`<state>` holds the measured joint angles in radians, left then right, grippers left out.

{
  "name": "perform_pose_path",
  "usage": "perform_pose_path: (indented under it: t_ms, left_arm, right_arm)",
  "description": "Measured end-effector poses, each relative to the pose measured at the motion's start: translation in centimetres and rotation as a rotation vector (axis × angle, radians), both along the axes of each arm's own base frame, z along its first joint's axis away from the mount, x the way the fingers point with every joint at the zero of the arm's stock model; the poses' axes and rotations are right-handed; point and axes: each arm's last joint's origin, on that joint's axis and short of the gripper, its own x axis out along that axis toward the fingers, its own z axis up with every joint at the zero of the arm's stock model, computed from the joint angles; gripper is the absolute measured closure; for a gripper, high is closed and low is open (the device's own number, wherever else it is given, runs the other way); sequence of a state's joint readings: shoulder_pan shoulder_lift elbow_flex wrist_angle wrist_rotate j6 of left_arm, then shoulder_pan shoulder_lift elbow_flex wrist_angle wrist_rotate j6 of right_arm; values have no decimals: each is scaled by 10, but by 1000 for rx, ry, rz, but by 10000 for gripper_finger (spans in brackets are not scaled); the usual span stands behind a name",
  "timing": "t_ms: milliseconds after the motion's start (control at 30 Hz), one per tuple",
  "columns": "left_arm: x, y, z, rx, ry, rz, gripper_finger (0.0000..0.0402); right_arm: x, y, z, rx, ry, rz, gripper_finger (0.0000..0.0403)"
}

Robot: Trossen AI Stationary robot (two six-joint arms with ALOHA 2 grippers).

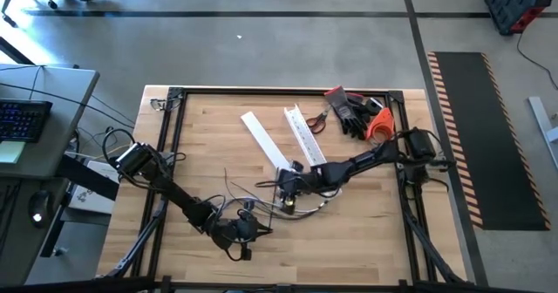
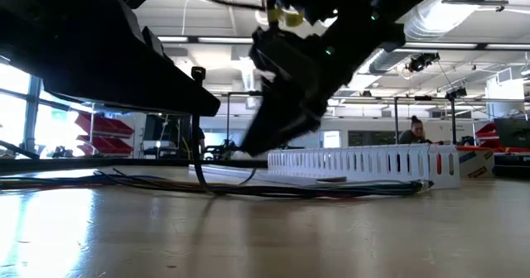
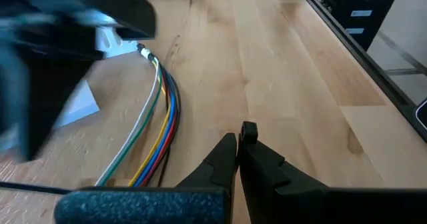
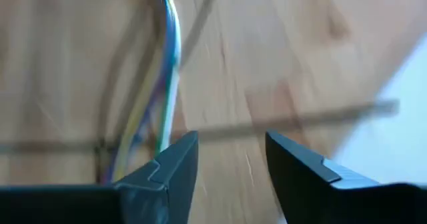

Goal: Ziptie cables
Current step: Wrap the colored cables with the black zip tie

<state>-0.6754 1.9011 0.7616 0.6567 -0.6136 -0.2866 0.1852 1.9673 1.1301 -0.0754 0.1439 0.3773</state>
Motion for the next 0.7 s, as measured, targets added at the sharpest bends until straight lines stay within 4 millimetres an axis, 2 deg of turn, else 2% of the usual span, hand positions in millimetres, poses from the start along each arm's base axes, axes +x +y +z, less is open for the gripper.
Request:
perform_pose_path:
  t_ms: [100, 300, 467, 700]
  left_arm:
    - [0, 0, 0, -4, 0, 2, 401]
    - [0, 0, 0, -2, -4, 1, 401]
    - [1, 0, 1, -10, -12, -1, 401]
    - [1, -1, 2, -8, -19, -3, 401]
  right_arm:
    - [-3, -2, -11, -58, 57, -40, 236]
    - [-3, -14, -19, -173, 76, -186, 254]
    - [-1, -21, -18, -228, 83, -103, 263]
    - [7, -46, -17, -189, 40, -72, 263]
